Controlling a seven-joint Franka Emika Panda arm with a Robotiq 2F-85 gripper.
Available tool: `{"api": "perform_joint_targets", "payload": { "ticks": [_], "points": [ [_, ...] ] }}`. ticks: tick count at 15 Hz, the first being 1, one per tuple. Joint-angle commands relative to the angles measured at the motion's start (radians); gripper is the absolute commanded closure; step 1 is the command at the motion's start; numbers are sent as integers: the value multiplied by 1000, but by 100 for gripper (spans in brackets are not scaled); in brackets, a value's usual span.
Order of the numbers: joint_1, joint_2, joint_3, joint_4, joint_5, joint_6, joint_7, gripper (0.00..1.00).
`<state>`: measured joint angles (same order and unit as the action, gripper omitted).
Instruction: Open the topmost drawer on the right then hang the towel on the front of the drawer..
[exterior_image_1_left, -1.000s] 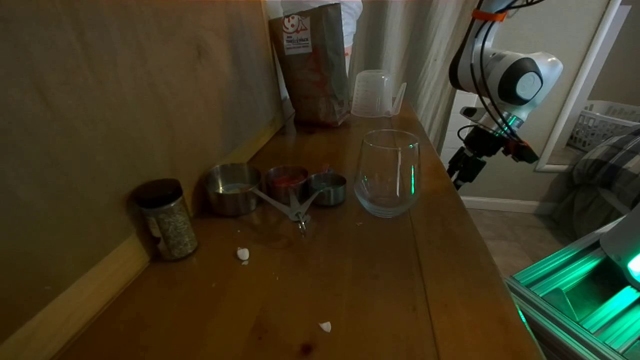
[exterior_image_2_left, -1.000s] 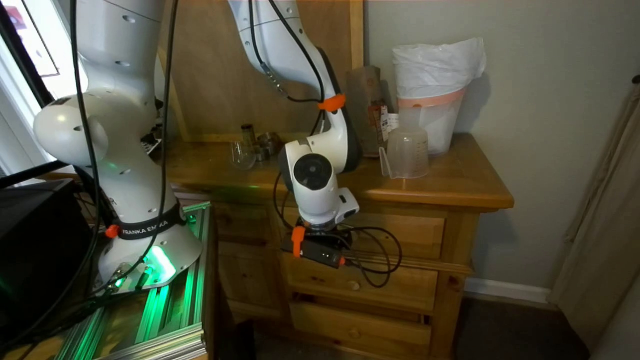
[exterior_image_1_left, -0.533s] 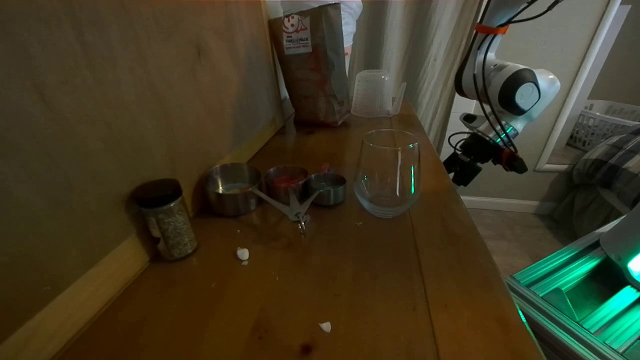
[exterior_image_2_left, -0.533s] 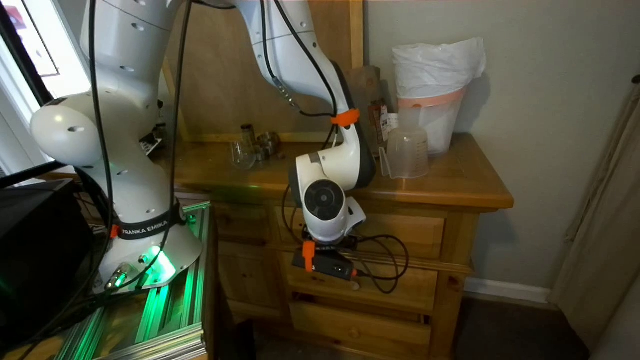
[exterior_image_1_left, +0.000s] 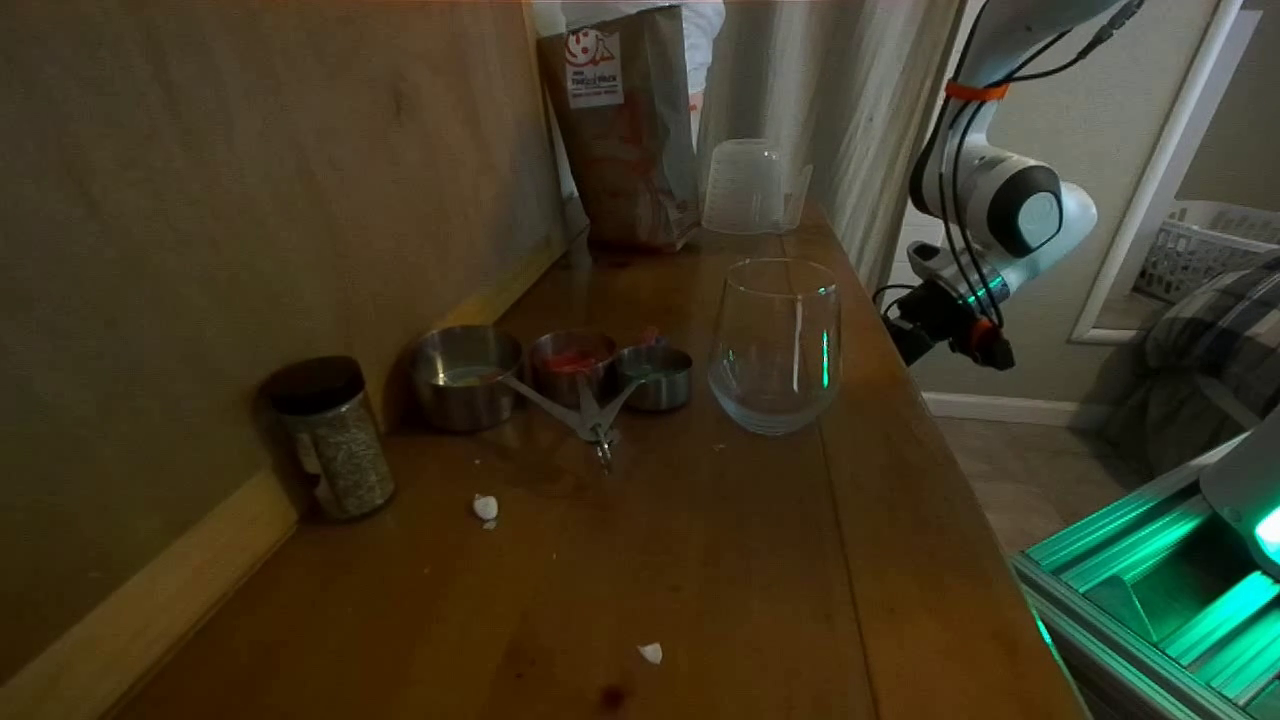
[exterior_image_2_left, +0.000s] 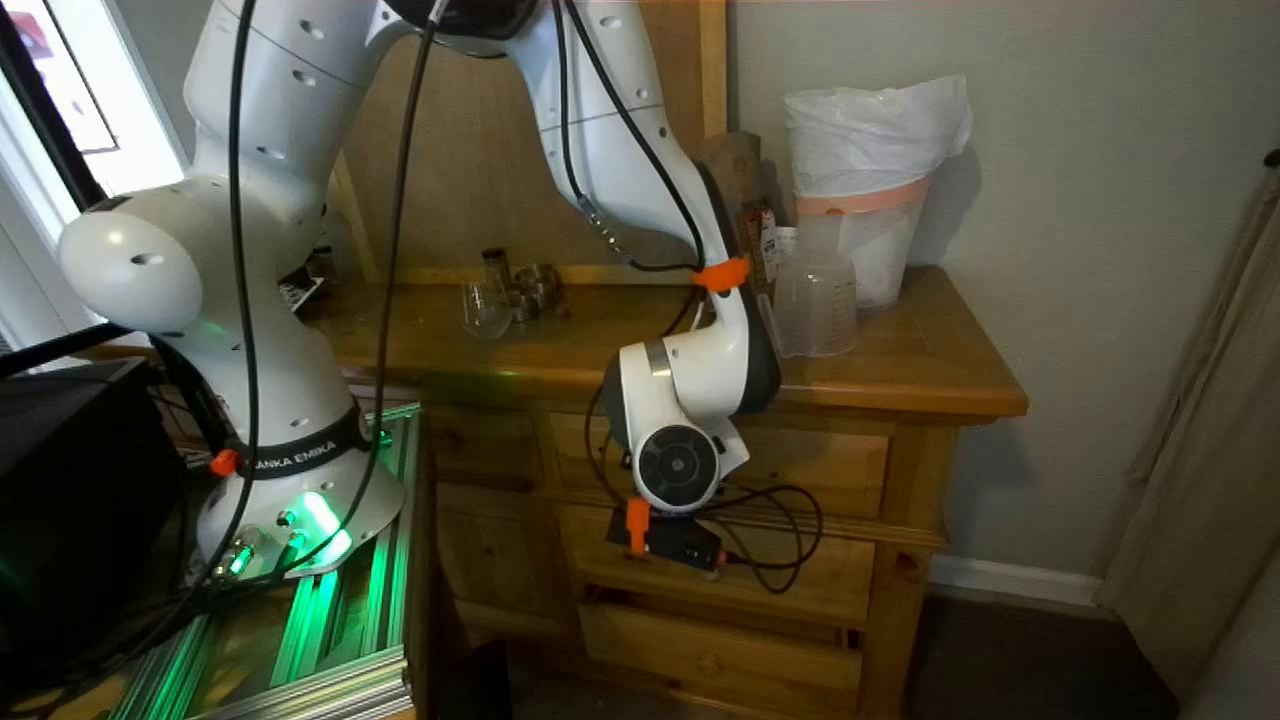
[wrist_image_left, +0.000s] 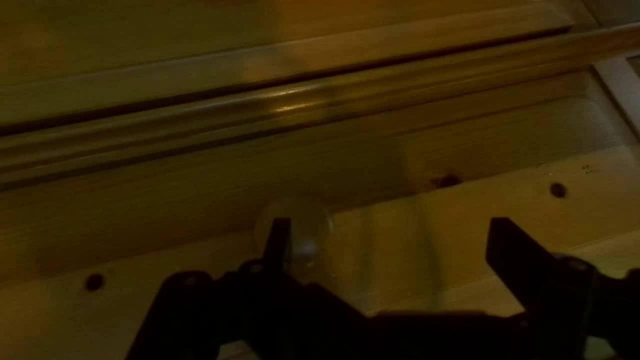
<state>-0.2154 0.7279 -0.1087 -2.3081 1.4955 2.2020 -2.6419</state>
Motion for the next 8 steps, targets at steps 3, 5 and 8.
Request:
{"api": "perform_joint_targets", "payload": {
  "ticks": [3,5,8],
  "points": [
    [-12,86,-21,92,81,-109,-50,0],
    [-7,109,-27,116,91,-130,-53,0],
    [1,139,-29,144,114,-144,-60,0]
  ]
}}
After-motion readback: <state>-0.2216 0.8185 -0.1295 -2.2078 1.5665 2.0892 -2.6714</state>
